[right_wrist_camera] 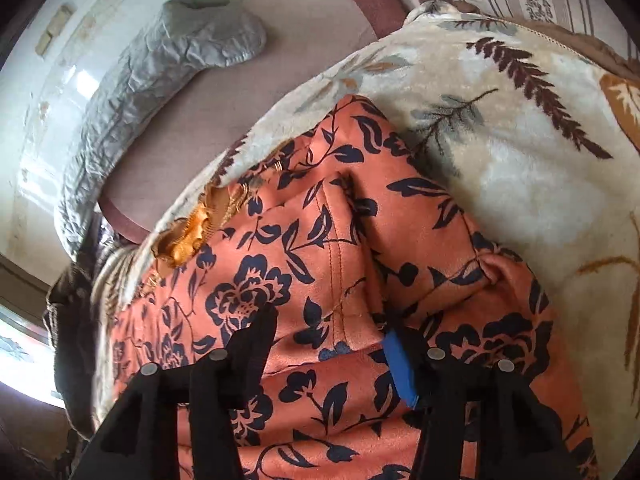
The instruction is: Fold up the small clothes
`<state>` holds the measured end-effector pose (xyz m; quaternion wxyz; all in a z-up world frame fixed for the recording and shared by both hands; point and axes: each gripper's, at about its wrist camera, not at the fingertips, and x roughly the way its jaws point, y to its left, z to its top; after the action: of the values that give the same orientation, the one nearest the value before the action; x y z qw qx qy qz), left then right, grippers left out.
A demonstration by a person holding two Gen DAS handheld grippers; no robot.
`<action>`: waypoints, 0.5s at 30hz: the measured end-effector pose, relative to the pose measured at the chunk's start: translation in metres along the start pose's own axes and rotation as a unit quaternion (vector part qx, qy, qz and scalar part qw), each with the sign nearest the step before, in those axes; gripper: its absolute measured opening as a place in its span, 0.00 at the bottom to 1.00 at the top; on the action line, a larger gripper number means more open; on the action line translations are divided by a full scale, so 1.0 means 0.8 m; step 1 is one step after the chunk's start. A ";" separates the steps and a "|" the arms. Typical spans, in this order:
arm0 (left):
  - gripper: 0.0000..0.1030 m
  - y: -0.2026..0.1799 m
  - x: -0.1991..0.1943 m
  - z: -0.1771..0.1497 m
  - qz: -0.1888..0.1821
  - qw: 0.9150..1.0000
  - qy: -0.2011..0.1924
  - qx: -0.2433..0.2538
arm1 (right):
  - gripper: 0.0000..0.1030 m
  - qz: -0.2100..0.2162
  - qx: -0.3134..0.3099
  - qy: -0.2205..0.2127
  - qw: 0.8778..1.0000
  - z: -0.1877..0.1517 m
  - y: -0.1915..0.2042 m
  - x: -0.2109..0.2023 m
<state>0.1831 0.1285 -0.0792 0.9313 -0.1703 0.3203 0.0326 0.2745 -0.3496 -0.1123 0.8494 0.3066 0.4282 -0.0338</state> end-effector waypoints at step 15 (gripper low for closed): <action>0.82 -0.081 0.068 0.030 -0.023 0.992 0.066 0.108 | 0.72 0.107 -0.057 0.050 0.991 0.060 0.033 -0.002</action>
<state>0.2512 0.0727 -0.0753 0.9218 -0.0775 0.3783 -0.0351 0.3158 -0.3552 -0.0767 0.8417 0.3028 0.4364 0.0970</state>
